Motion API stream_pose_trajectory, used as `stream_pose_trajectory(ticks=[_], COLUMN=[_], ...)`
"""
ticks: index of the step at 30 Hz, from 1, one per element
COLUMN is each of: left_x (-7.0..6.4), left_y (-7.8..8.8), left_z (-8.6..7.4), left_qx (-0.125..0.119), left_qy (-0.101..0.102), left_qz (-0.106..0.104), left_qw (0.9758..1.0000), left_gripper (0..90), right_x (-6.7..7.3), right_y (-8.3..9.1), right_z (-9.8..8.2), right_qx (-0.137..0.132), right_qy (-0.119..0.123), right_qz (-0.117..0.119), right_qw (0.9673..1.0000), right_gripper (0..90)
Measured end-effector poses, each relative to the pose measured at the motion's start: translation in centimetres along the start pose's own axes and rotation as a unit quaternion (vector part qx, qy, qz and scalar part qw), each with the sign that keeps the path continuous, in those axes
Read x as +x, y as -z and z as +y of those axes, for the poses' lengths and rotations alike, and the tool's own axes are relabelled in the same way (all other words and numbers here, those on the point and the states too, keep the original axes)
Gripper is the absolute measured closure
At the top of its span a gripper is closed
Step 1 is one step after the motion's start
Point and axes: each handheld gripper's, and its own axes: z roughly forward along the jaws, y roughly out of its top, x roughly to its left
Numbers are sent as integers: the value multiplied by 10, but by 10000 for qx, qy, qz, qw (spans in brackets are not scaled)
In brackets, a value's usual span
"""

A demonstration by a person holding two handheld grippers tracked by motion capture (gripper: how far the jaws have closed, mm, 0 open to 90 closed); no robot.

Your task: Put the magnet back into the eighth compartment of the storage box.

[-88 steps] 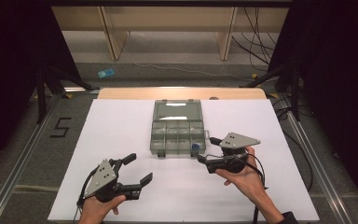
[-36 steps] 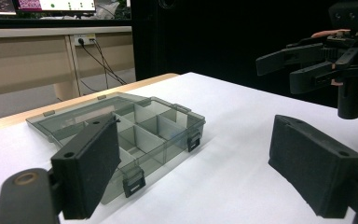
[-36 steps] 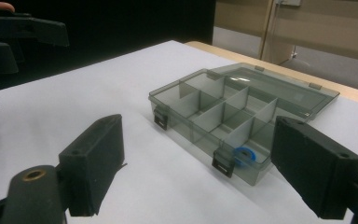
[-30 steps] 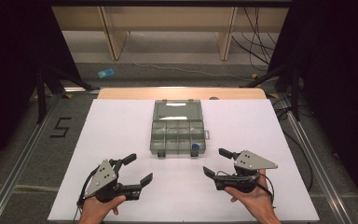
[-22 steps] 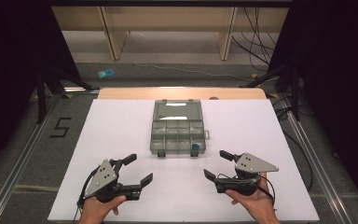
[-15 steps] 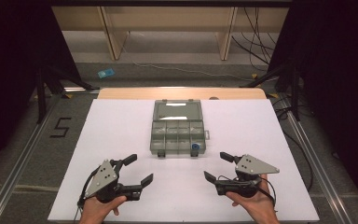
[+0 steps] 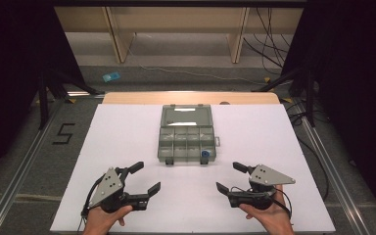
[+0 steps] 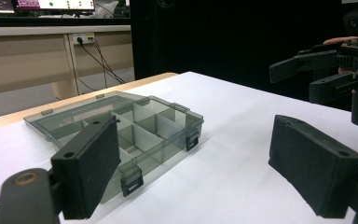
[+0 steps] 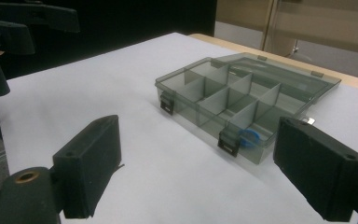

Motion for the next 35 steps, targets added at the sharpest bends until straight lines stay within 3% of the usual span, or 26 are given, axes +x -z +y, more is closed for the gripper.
stream_pose_trajectory(ticks=[1,3,9,18,19,21,35], left_x=[0,0,0,0,0,0,0], left_y=[0,0,0,0,0,0,0], left_z=[0,0,0,0,0,0,0], left_qx=[2,4,2,4,1,-1,-5], left_qy=[-2,-6,-1,-15,-8,-3,-6], left_qz=[-2,-3,-1,-8,-8,-2,-5], left_qw=[10000,10000,10000,10000,10000,10000,10000], left_gripper=[160,160,160,160,160,160,160], right_x=[1,1,4,5,3,3,3], right_y=[0,1,5,9,8,9,8], right_z=[-1,-2,-4,-6,-7,-6,-6], right_qx=[1,-25,59,43,-51,37,55], right_qy=[-84,19,-88,-52,28,-93,-69], right_qz=[64,-12,70,27,-51,1,-4], right_qw=[9999,10000,9999,10000,10000,9999,10000], right_gripper=[160,159,159,159,159,159,160])
